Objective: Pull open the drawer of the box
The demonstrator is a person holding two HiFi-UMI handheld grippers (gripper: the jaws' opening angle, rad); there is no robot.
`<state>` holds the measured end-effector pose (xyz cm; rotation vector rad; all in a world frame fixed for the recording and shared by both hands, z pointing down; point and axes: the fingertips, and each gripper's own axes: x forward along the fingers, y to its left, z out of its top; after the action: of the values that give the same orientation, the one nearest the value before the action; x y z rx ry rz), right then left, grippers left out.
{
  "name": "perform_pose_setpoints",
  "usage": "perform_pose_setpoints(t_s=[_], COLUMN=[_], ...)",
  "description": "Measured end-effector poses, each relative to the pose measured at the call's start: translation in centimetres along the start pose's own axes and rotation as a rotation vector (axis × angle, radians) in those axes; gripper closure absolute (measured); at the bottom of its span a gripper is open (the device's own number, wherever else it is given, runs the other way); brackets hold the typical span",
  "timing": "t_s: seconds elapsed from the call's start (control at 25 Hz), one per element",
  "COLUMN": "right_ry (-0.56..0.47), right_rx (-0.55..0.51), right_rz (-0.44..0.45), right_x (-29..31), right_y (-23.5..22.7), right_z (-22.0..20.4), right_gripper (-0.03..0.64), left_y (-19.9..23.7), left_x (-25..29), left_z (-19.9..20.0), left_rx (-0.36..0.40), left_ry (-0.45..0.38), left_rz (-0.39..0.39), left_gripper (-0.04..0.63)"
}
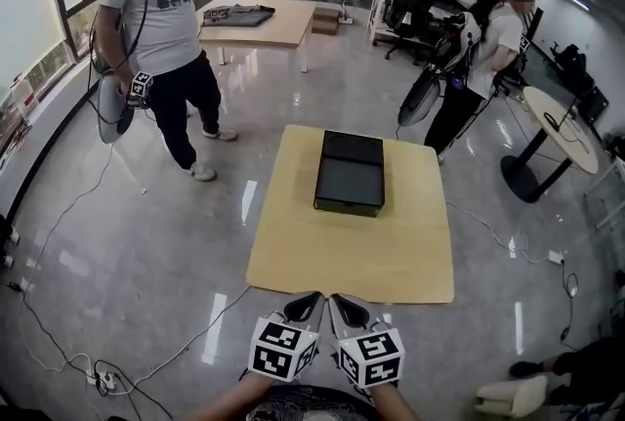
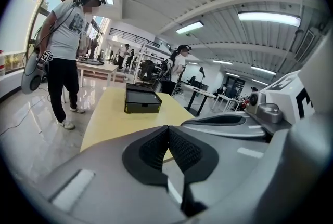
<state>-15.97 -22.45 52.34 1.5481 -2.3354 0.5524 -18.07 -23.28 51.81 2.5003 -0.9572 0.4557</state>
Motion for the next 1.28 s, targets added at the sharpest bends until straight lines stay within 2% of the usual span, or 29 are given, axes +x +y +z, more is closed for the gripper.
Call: perform_pose_setpoints(t_s=[0.08,0.28,0.36,0.52,0.76,1.04,1.28], right_ry=[-0.007,-0.006,0.0,0.01,0.024,0.037,0.061], right_rx=[-0.007,-0.01,-0.018,-0.035,-0.068,-0.129,-0.199], right_rz=[-0.014,-0.025,-0.023,-0.027,-0.009,0.025,0.004], right_x=[3.0,7.5,9.4,15.7,24.6,38.6,46.3], right_y=[0.5,-3.6,-3.0,-1.1,-6.3,-16.6,-30.2], right_z=[1.1,4.6,6.1,7.6,9.6,14.5,20.6], right_gripper=[0.612,0.612,0.612,0.612,0.612,0.612,0.612], left_y=[3.0,5.9,7.7,14.1,21.0,30.9,34.1], left_x=[0.4,5.4,5.4,5.7,13.3,27.5,41.9], left_z=[0.9,4.9,6.2,7.3,9.7,15.7,24.0], left_rx=[0.008,0.015,0.015,0.018,0.001,-0.021,-0.03], left_ry=[-0.007,0.0,0.0,0.001,0.002,0.014,0.016], left_rz=[-0.012,-0.037,-0.044,-0.052,-0.033,-0.013,0.008], left_gripper=[0.583,0.583,0.583,0.584,0.583,0.584,0.584])
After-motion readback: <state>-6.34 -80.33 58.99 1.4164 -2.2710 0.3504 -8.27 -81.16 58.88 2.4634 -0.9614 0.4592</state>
